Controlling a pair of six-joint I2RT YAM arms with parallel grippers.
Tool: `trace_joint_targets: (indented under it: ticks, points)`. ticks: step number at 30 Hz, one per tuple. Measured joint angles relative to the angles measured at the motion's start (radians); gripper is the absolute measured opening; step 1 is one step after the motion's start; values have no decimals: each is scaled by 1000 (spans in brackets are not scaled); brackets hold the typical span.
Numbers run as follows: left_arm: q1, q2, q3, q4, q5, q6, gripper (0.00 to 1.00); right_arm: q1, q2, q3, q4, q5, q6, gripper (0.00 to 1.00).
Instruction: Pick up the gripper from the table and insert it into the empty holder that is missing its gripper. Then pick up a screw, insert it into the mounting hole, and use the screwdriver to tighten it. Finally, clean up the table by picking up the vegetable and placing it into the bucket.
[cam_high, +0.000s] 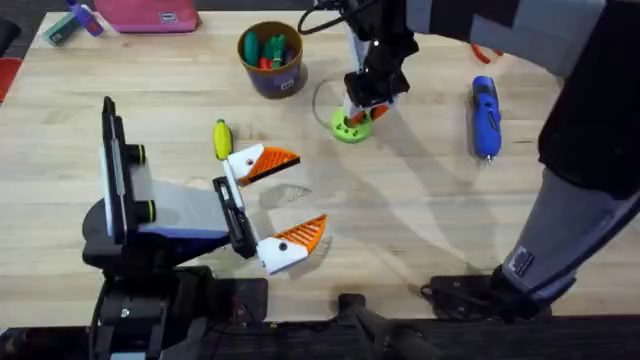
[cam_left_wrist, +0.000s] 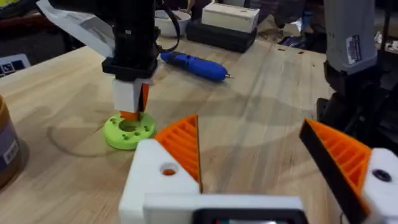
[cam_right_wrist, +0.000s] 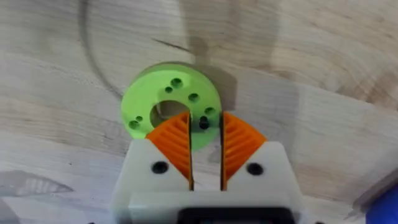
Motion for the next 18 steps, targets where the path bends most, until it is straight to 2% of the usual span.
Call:
trace_joint_targets:
  ticks: [18]
  points:
    - [0, 0, 0, 0, 0, 0, 986, 3, -31, 0, 8, 0, 0, 226]
